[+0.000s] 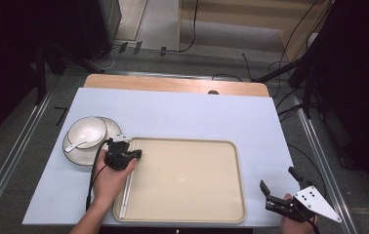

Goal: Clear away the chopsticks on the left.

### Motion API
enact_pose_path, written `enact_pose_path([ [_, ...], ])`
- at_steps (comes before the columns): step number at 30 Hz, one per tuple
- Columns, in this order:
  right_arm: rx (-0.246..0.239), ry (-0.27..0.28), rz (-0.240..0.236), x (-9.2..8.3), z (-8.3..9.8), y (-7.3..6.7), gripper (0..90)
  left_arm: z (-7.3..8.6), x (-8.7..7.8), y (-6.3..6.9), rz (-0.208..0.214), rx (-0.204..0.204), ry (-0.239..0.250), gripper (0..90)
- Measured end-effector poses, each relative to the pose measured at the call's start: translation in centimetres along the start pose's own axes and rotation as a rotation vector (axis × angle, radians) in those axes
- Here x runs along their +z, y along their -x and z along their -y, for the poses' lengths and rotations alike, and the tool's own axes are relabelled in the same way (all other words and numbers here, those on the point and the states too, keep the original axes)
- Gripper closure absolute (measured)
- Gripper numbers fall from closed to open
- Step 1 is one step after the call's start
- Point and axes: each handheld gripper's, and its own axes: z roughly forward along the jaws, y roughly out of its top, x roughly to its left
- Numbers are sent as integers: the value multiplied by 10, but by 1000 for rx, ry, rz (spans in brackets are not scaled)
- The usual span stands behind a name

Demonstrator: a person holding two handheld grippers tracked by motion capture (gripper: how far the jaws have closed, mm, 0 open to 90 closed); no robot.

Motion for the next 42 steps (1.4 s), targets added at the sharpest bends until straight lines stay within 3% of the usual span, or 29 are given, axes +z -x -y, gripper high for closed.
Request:
enact_pose_path([
  [2,2,-2,0,0,0,-1,14,0,-1,1,-4,8,6,900],
  [6,0,5,5,-1,-1,0,14,4,-18,2,-5,9,50,900],
  [18,-5,14,1,-3,-2,-1,14,51,-56,15,-2,58,7,900],
  [26,2,7,1,-2,-2,-2,14,65,-61,16,15,70,-14,900],
  [42,-1,11,4,-2,-1,0,14,71,-57,21,54,58,-32,900],
])
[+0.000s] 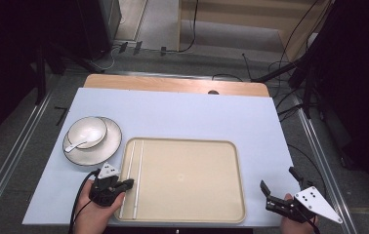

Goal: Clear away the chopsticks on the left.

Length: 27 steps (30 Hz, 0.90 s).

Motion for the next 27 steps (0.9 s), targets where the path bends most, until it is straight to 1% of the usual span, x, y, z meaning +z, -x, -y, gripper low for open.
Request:
enact_pose_path([
  [10,-1,-3,-3,1,0,-1,14,-2,3,0,6,12,11,900],
  [16,2,-4,-4,1,0,-1,14,-2,3,-1,5,9,19,900],
  [19,0,-4,-5,1,0,-1,14,-3,2,-1,14,22,19,900],
  [21,1,-5,-6,2,0,-1,14,-3,1,-1,17,23,26,872],
  [23,1,-6,-5,2,0,0,14,-5,-1,-3,54,21,27,827],
  [25,1,-6,-5,2,0,0,14,-7,-2,-5,75,26,28,773],
  [26,-1,-5,-4,2,0,0,14,-8,-3,-6,97,27,34,746],
  [27,0,-6,-3,2,0,0,14,-9,-4,-7,124,18,50,705],
])
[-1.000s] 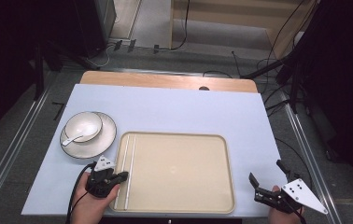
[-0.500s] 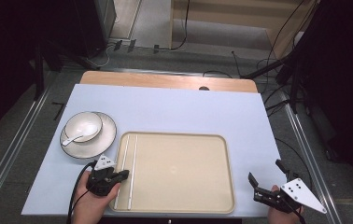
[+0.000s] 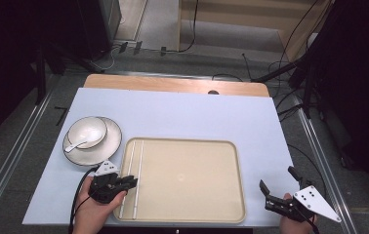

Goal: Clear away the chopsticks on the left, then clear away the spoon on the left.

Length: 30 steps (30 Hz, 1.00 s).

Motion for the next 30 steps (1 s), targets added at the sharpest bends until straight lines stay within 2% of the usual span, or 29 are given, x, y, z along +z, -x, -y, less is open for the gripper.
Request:
enact_pose_path([
  [1,0,1,0,0,0,0,14,-1,-1,-1,13,-6,13,675],
  [2,0,1,1,0,0,0,14,-2,-3,-2,23,8,42,643],
  [5,3,-1,3,-1,0,1,14,-6,-7,-4,6,50,103,498],
  [7,2,2,4,-1,0,0,14,-7,-9,-5,16,40,125,426],
  [11,1,1,4,-1,0,0,14,-13,-12,-4,16,40,115,193],
  [13,-3,-1,3,0,0,0,14,-14,-14,-3,10,61,116,85],
  [15,-3,-1,4,0,0,0,14,-16,-17,-5,41,81,128,0],
  [17,-1,-1,5,0,0,0,14,-17,-19,-6,47,74,139,0],
  [26,0,-3,1,0,0,-1,14,-28,-29,-9,-53,98,158,0],
  [30,0,0,2,0,0,-1,14,-33,-35,-12,-72,98,170,0],
])
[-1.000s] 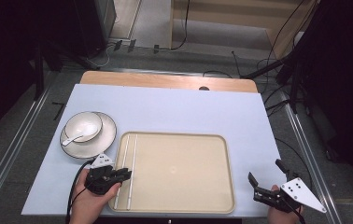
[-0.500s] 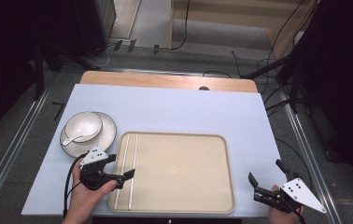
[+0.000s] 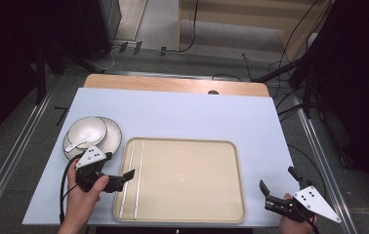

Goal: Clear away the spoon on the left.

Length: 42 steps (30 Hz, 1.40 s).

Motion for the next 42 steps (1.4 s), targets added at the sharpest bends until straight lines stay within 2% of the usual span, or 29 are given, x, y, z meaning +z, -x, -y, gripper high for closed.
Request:
enact_pose_path([
  [7,2,-3,-1,0,0,-1,14,-7,-8,-9,-26,-6,24,0],
  [12,0,-2,-4,1,0,-1,14,-12,-15,-18,-70,-4,32,0],
  [20,1,-3,-5,1,0,-2,14,-13,-30,-35,-132,-29,62,0],
  [26,-3,-2,-6,1,0,-2,14,-12,-35,-45,-196,-49,58,0],
  [30,-1,-2,-6,1,0,-2,14,-11,-38,-51,-248,-71,59,42],
  [36,-1,-4,-5,1,0,-2,14,-6,-41,-59,-299,-104,73,132],
  [39,-1,-4,-5,1,0,-2,14,-4,-42,-64,-328,-128,66,145],
  [42,-5,-4,-5,1,0,-2,14,-1,-43,-69,-343,-148,64,214],
])
